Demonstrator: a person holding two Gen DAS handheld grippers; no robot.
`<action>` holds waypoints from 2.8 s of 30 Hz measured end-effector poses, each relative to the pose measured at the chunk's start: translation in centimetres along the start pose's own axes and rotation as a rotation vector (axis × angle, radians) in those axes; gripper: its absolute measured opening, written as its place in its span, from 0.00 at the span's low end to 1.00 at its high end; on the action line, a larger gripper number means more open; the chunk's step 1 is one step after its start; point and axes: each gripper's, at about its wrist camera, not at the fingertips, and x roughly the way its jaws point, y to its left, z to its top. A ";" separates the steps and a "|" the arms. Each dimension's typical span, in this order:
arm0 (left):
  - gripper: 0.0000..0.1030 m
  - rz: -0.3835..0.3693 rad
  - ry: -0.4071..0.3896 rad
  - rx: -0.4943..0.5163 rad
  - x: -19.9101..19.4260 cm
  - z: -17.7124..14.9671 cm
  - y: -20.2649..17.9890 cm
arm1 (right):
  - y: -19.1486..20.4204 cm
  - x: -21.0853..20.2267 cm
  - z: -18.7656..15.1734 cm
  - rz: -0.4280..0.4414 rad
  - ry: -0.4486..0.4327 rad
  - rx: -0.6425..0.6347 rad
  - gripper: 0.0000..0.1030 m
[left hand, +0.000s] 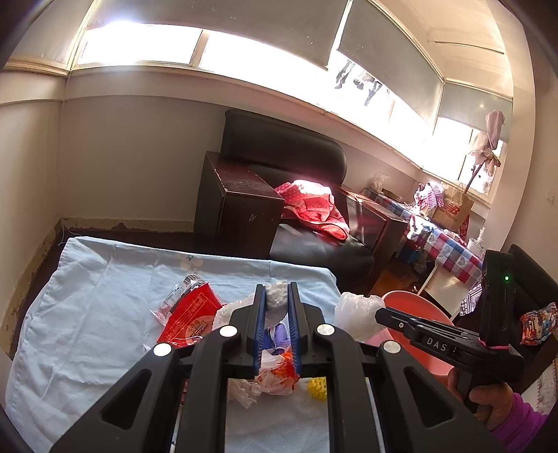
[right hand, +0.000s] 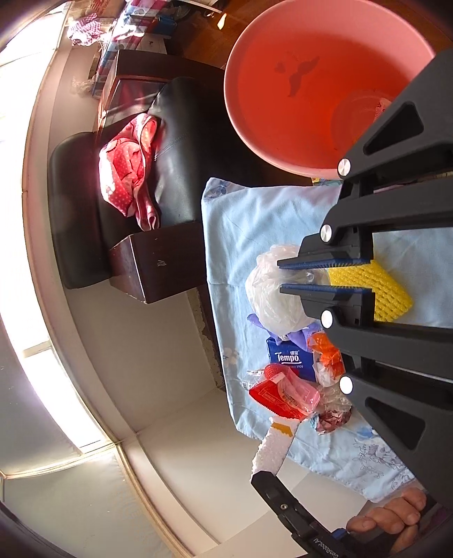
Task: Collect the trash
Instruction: 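Grasp the white plastic bag with the right tool, then carry the foam block and plastic bag over the bucket and open both tools, then grasp the red plastic bag with the left tool while the right tool grasps a yellow foam net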
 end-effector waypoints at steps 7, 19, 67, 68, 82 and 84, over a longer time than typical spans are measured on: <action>0.11 -0.069 -0.003 0.008 -0.5 0.5 -2.9 | -2.3 -4.2 -0.5 -0.064 -0.071 0.043 0.08; 0.11 -0.275 0.064 0.082 2.1 -0.3 -12.0 | -9.4 -8.3 -3.2 -0.245 -0.079 0.151 0.08; 0.49 -0.363 0.275 0.040 8.4 -4.8 -15.1 | -11.3 -8.5 -6.1 -0.332 0.008 0.203 0.25; 0.50 -0.349 0.267 0.044 8.0 -4.7 -14.8 | -10.8 -8.6 -6.0 -0.326 0.001 0.189 0.25; 0.54 -0.108 0.133 0.086 1.3 -4.1 -6.6 | -4.1 -6.5 -5.4 -0.183 -0.015 0.061 0.25; 0.55 -0.066 0.126 0.081 0.6 -4.2 -4.9 | -3.2 -6.0 -5.5 -0.164 -0.001 0.050 0.25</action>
